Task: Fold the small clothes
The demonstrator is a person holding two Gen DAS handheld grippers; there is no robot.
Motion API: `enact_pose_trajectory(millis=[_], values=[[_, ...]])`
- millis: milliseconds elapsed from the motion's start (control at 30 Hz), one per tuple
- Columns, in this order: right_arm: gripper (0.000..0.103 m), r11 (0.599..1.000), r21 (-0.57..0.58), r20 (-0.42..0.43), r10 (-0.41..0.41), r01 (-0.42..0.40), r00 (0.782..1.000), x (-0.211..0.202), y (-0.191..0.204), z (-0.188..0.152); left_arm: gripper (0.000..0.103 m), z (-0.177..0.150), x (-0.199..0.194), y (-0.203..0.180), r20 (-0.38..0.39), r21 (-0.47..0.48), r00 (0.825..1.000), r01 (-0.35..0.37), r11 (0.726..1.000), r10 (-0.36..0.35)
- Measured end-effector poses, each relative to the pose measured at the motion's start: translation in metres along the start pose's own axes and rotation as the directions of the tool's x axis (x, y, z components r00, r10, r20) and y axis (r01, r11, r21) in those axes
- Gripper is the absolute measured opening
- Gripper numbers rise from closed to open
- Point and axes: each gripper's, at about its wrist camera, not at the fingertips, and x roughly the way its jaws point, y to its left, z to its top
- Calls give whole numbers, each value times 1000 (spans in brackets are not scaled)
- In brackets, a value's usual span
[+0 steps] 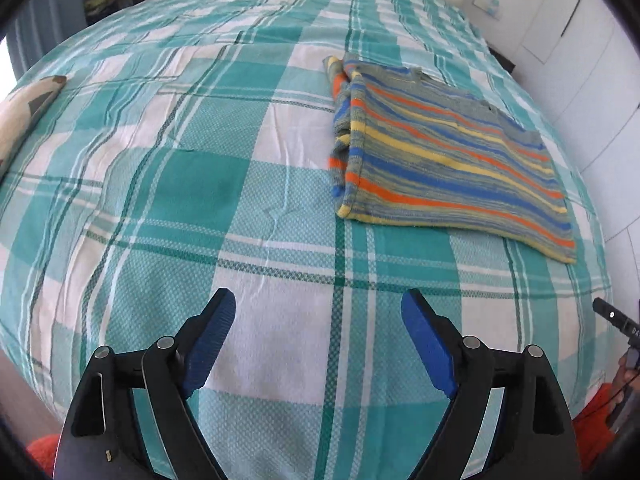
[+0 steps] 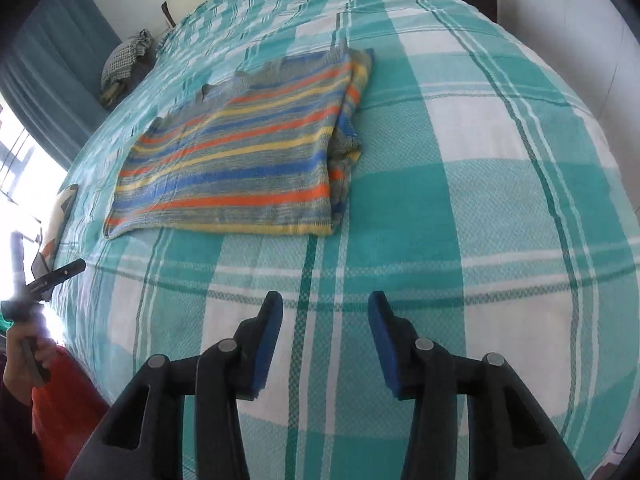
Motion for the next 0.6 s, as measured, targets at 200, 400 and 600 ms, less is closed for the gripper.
enact_pose_trajectory(millis=[200, 400, 600], values=[[64, 999, 36, 68, -10, 8, 998, -27, 30, -65, 87, -24, -44, -33, 106, 74, 991, -88, 993, 80], [64, 999, -12, 71, 31, -30, 997, -51, 61, -90, 89, -33, -93, -40, 210, 104, 973, -121, 987, 97], [68, 998, -63, 149, 23, -14, 989, -90, 84, -93, 93, -42, -132, -44, 292, 113, 951, -137, 984, 99]])
